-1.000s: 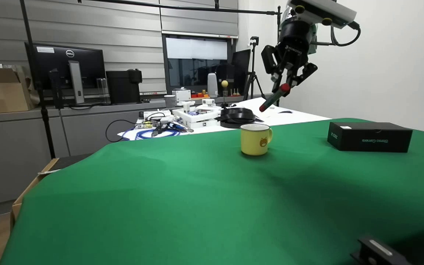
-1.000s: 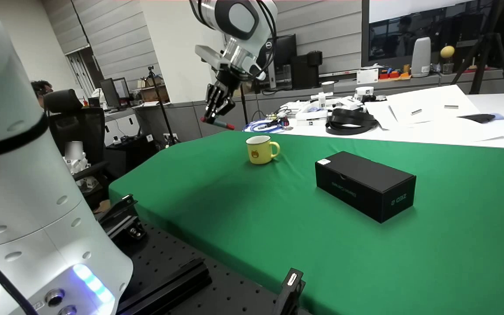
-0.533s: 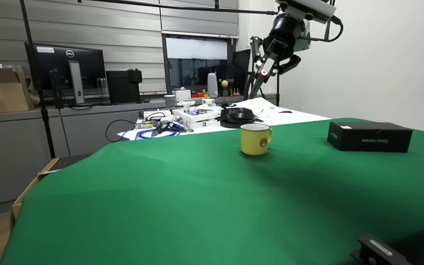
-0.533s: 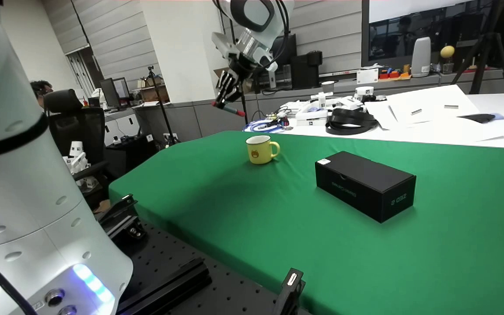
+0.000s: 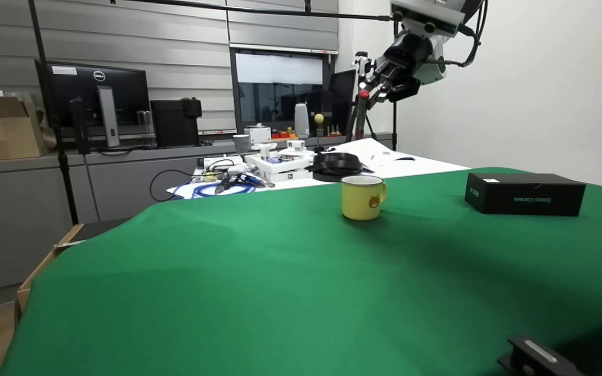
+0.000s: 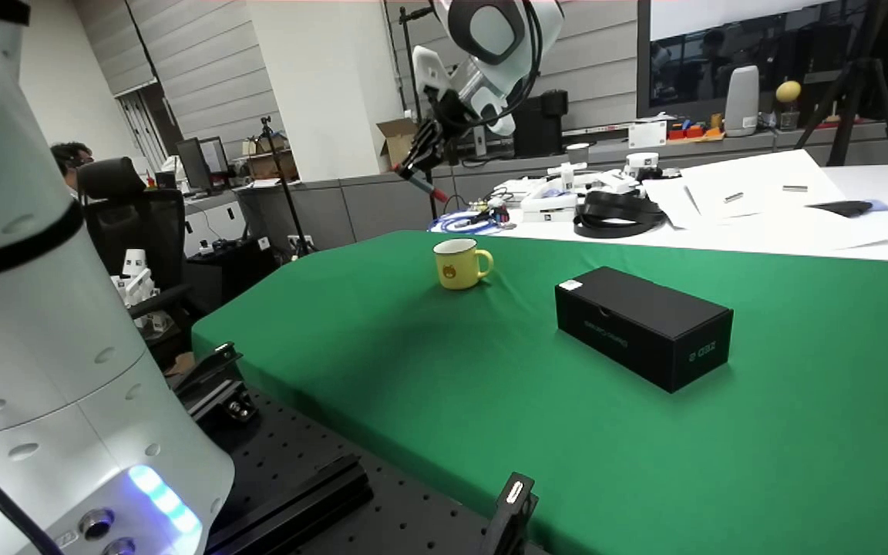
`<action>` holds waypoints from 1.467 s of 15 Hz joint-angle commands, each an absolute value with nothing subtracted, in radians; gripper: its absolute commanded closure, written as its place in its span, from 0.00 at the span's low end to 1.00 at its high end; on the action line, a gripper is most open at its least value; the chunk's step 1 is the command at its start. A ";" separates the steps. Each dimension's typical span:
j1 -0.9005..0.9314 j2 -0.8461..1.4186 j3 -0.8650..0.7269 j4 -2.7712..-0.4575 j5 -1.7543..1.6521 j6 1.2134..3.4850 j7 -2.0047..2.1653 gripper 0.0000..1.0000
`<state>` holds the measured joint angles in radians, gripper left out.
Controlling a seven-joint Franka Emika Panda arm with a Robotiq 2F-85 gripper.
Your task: Put the marker in the cup
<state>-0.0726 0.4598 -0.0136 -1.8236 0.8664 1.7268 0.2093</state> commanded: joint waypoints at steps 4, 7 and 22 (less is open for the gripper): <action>-0.097 0.588 -0.045 -1.701 0.942 1.657 0.330 0.95; -0.105 0.635 -0.050 -1.670 0.970 1.629 0.361 0.95; -0.128 0.845 -0.072 -1.519 1.022 1.582 0.445 0.95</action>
